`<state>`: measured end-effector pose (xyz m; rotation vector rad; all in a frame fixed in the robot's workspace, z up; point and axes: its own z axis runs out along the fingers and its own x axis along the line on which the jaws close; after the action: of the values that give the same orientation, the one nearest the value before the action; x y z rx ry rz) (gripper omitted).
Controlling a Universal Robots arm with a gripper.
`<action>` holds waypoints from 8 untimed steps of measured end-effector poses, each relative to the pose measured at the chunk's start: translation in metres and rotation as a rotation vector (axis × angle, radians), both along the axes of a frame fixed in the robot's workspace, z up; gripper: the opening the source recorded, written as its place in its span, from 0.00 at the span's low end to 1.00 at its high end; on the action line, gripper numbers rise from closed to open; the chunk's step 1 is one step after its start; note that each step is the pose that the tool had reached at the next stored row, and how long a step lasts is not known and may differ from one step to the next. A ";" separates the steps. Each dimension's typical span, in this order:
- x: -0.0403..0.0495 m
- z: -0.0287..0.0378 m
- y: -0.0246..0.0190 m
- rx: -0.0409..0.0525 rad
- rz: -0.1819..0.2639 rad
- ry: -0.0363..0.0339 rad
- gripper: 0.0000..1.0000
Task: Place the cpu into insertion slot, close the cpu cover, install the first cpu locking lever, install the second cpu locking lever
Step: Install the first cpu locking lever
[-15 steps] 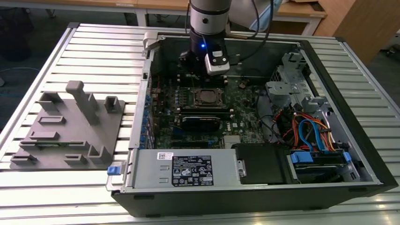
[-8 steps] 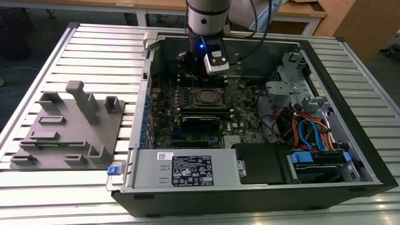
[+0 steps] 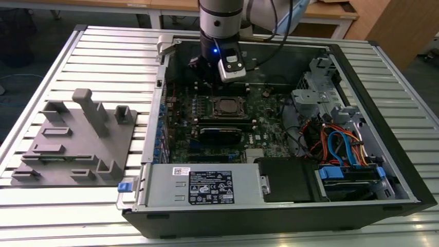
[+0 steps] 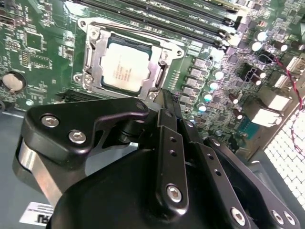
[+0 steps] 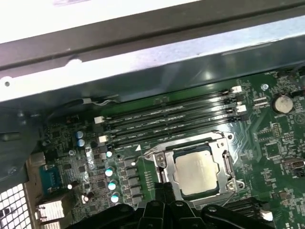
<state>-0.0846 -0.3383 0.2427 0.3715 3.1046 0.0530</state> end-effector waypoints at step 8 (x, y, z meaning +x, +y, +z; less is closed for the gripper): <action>-0.0007 -0.0025 0.0001 0.0002 0.098 0.0003 0.10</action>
<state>-0.0853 -0.3382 0.2402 0.2191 3.1211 0.0544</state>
